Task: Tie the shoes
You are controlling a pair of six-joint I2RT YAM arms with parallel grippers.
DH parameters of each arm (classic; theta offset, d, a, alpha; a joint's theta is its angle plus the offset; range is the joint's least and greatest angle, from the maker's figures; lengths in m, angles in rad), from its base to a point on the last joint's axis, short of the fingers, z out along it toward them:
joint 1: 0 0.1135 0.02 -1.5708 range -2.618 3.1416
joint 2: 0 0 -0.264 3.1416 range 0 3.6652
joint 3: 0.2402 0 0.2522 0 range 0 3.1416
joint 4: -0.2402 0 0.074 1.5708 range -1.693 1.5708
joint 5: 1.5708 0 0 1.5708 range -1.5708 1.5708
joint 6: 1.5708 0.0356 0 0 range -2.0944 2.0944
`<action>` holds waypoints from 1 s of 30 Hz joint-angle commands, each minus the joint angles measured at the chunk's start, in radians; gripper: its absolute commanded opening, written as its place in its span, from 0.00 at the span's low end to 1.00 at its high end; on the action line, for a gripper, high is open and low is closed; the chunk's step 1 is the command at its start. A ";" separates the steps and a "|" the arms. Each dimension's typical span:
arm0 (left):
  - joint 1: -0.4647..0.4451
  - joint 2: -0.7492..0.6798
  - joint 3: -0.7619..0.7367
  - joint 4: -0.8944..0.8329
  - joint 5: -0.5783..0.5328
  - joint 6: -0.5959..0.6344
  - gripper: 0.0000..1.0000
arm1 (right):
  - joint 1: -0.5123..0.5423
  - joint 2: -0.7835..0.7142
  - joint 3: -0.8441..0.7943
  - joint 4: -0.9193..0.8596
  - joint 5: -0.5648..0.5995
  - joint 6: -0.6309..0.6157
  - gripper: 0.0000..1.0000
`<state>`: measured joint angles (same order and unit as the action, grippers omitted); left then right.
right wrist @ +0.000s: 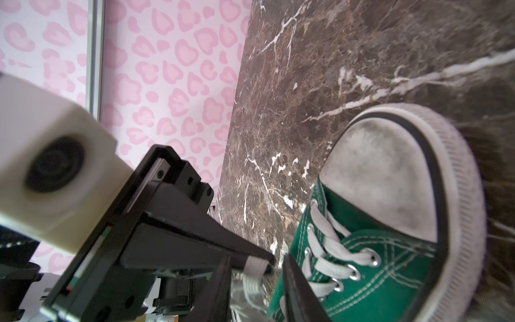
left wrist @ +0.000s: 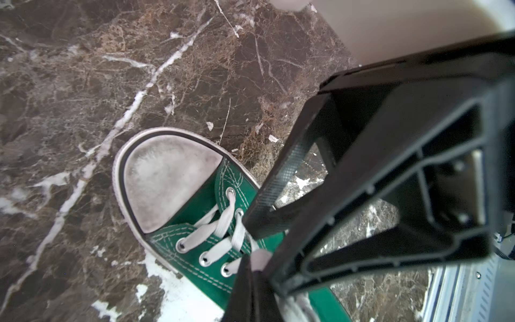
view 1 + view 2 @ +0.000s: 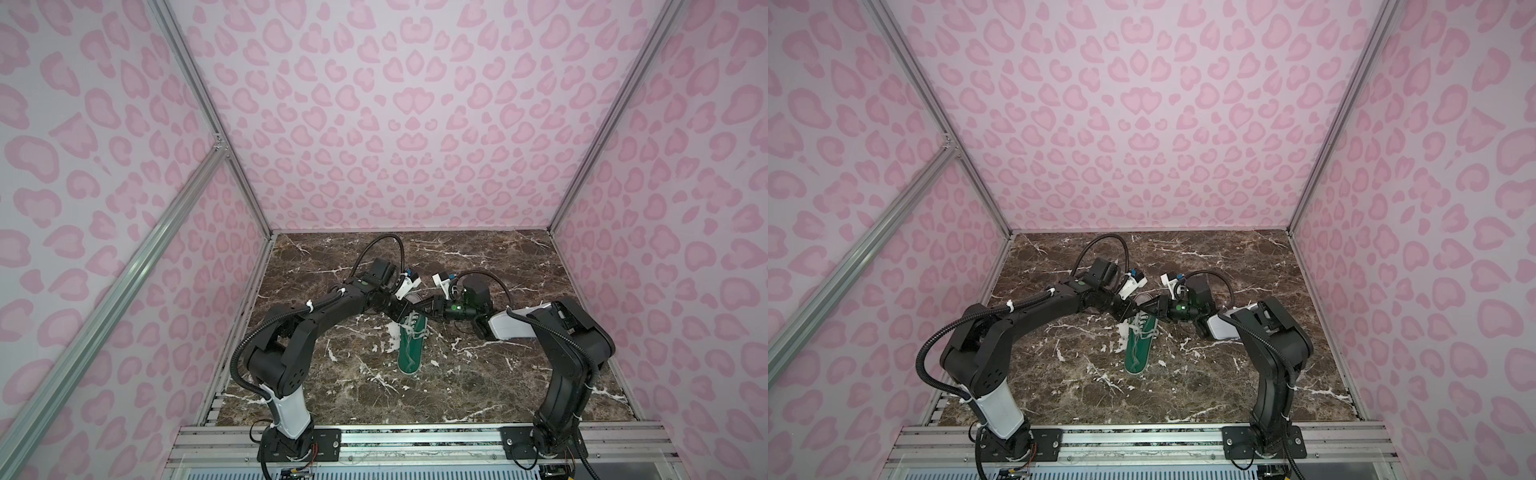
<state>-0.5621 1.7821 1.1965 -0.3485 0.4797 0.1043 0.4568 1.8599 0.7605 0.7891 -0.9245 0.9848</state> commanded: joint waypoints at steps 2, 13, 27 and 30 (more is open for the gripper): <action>-0.004 -0.011 -0.011 0.018 0.037 0.011 0.04 | 0.003 0.010 -0.013 0.120 -0.015 0.049 0.28; -0.004 -0.021 -0.028 0.038 0.012 -0.005 0.06 | 0.008 -0.020 -0.064 0.081 -0.004 0.016 0.32; -0.004 -0.023 -0.030 0.056 0.014 -0.014 0.08 | 0.029 -0.009 -0.065 0.083 -0.011 0.006 0.14; -0.004 -0.027 -0.035 0.058 0.009 -0.017 0.13 | 0.031 -0.011 -0.067 0.060 -0.001 -0.009 0.05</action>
<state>-0.5667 1.7699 1.1675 -0.3279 0.4759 0.0868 0.4828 1.8439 0.6922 0.8577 -0.9310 1.0000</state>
